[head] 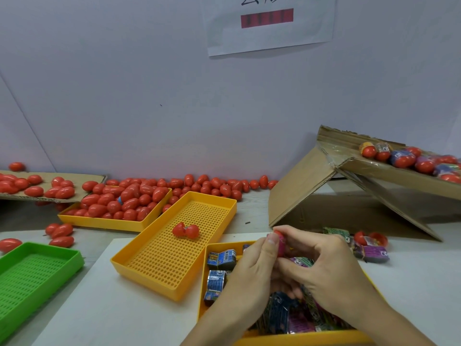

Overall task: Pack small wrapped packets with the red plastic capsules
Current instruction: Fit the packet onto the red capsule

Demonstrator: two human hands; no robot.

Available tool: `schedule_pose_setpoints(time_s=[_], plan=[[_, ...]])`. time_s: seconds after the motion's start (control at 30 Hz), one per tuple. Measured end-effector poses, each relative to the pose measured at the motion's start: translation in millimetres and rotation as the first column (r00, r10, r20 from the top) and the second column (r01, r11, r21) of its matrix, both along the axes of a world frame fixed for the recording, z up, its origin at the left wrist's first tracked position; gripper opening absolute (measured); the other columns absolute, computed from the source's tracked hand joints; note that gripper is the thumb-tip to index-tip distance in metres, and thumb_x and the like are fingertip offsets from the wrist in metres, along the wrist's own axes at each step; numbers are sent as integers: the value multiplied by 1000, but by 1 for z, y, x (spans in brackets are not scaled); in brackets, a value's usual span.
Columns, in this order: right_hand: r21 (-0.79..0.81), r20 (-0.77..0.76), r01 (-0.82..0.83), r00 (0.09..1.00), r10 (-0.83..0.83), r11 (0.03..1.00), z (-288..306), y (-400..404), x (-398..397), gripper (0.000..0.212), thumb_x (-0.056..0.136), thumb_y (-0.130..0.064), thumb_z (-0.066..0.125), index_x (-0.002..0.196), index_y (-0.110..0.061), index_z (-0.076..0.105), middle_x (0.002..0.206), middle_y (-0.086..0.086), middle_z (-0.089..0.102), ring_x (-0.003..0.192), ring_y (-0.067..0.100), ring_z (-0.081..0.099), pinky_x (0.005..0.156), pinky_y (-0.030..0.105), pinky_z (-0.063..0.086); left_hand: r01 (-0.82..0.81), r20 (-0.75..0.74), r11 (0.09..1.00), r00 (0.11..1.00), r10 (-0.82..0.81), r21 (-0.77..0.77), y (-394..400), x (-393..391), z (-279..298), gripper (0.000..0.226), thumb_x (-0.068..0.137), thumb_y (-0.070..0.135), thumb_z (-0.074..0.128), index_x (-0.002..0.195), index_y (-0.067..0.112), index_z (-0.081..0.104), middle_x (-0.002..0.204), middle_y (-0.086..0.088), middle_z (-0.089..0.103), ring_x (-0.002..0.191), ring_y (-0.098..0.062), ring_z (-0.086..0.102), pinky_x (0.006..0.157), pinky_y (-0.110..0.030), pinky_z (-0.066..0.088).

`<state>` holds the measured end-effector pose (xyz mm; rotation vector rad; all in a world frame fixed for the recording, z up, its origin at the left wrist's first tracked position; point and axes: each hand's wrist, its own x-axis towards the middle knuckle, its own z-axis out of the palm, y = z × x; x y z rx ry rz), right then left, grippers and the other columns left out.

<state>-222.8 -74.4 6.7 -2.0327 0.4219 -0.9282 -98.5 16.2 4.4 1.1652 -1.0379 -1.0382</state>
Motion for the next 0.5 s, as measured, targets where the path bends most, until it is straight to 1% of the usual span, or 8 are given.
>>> schedule_pose_setpoints(time_s=[0.07, 0.13, 0.23, 0.3, 0.33, 0.4, 0.47, 0.5], plan=[[-16, -17, 8, 1000, -8, 1000, -3, -2, 0, 40, 85, -22, 75, 119, -41, 67, 94, -8, 78, 84, 18, 76, 76, 32, 61, -2, -3, 1000, 1000, 2, 10, 0, 0, 1, 55, 97, 50, 37, 118, 5, 60, 76, -8, 71, 65, -23, 66, 60, -29, 52], [-29, -23, 6, 1000, -7, 1000, -4, -4, 0, 41, 85, -24, 77, 124, -34, 68, 100, -13, 77, 95, 8, 73, 84, 28, 59, -6, -31, 1000, 999, 7, 28, -1, 1, 1, 51, 98, 51, 37, 106, 9, 66, 70, -11, 70, 61, -24, 67, 58, -29, 52], [-32, -1, -19, 1000, 19, 999, -2, -3, 1, 42, 80, -40, 75, 122, -45, 66, 104, -16, 76, 102, 3, 70, 87, 19, 55, 2, -127, 998, 992, 6, 65, -1, 3, 4, 51, 98, 54, 39, 77, 17, 68, 68, -22, 67, 56, -28, 67, 53, -28, 52], [-25, 1, -13, 1000, 13, 1000, -1, -3, 2, 49, 77, -47, 73, 124, -52, 61, 108, -21, 74, 106, 0, 68, 90, 17, 53, 31, -148, 997, 989, -20, 75, 0, 4, 5, 53, 99, 53, 38, 70, 22, 70, 70, -24, 68, 57, -29, 68, 53, -28, 53], [-22, -3, -7, 1000, 7, 1000, -2, -3, 2, 50, 77, -47, 73, 125, -53, 60, 110, -23, 73, 108, -1, 67, 91, 17, 53, 38, -155, 996, 988, -26, 75, 0, 4, 5, 53, 99, 53, 38, 72, 21, 70, 70, -24, 68, 57, -29, 68, 53, -27, 53], [-9, -6, -2, 1000, 2, 1000, -3, -4, 1, 49, 79, -44, 77, 125, -50, 62, 110, -22, 73, 107, 0, 68, 91, 19, 54, 30, -177, 996, 984, -15, 79, -1, 3, 6, 50, 98, 53, 41, 85, 11, 65, 69, -23, 67, 58, -29, 68, 53, -27, 53], [17, -4, 1, 1000, -1, 1000, -4, -4, 1, 49, 80, -42, 79, 127, -40, 64, 107, -18, 75, 105, 2, 69, 90, 24, 56, 6, -192, 996, 981, 11, 85, -2, 3, 5, 54, 96, 51, 42, 100, 0, 61, 73, -22, 68, 61, -29, 67, 54, -28, 52], [26, 1, 3, 1000, -3, 1000, -4, -4, 1, 55, 77, -44, 77, 130, -34, 64, 107, -18, 75, 105, 2, 69, 90, 25, 56, -5, -195, 997, 981, 21, 82, -2, 3, 4, 56, 96, 49, 42, 106, -3, 60, 77, -22, 69, 64, -29, 67, 55, -29, 52]])
